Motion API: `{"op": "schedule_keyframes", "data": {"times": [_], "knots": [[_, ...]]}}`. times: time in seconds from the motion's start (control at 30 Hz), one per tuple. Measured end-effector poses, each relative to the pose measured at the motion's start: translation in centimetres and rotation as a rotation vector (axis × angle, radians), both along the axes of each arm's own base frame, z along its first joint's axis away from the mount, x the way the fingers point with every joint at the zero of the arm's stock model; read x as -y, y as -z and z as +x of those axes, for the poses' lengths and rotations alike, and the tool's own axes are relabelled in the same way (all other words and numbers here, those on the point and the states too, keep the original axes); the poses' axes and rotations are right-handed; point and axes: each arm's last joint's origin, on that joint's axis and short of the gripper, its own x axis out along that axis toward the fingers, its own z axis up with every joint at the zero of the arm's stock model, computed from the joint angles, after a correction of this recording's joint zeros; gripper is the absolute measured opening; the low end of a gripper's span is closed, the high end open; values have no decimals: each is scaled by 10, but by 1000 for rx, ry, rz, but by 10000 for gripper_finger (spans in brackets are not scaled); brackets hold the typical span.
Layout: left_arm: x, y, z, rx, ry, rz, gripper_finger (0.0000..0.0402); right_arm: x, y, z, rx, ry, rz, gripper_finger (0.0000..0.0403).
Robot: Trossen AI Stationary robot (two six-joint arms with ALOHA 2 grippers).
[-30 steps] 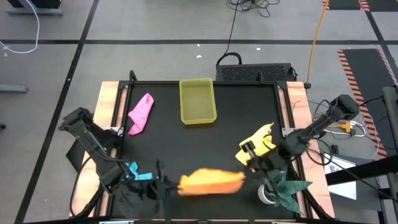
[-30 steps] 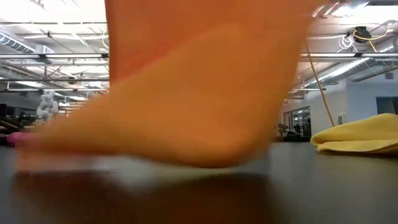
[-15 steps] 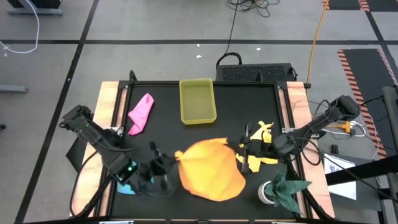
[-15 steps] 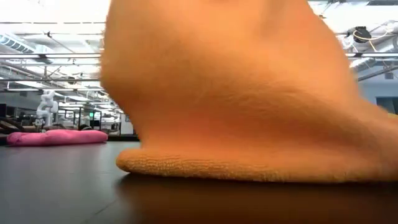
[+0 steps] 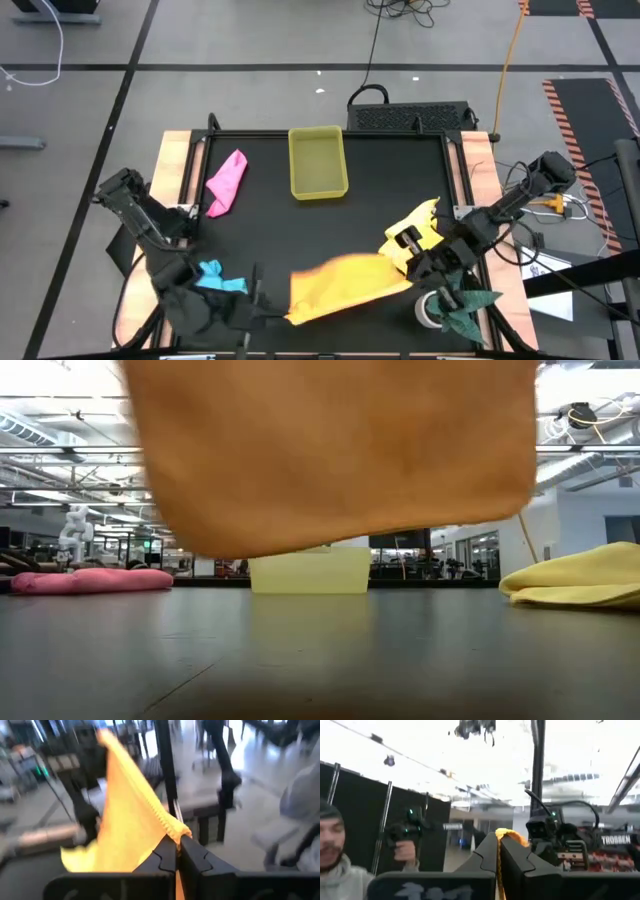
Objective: Fold microfiber towels
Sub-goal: Fold the orange towel
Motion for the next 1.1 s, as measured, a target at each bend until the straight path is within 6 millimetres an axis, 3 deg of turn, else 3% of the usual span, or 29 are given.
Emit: {"op": "schedule_keyframes", "data": {"times": [0.17,0.3,0.5,0.7,0.83,0.97,1.1], "knots": [[-17,-17,-13,49,-149,56,4,3,-11,2,7,140,46,0],[-42,-11,-16,-58,-281,123,4,12,-4,11,-90,405,-6,0],[-78,32,-6,-367,-507,156,9,35,44,30,-403,645,-57,0],[-108,103,13,-586,-682,186,6,68,113,34,-622,780,-75,0],[-128,148,19,-658,-757,232,11,92,148,37,-728,922,-158,0],[-145,172,19,-685,-804,247,4,106,169,42,-811,978,-261,0],[-146,184,23,-703,-729,226,16,108,184,45,-872,923,-372,0]]}}
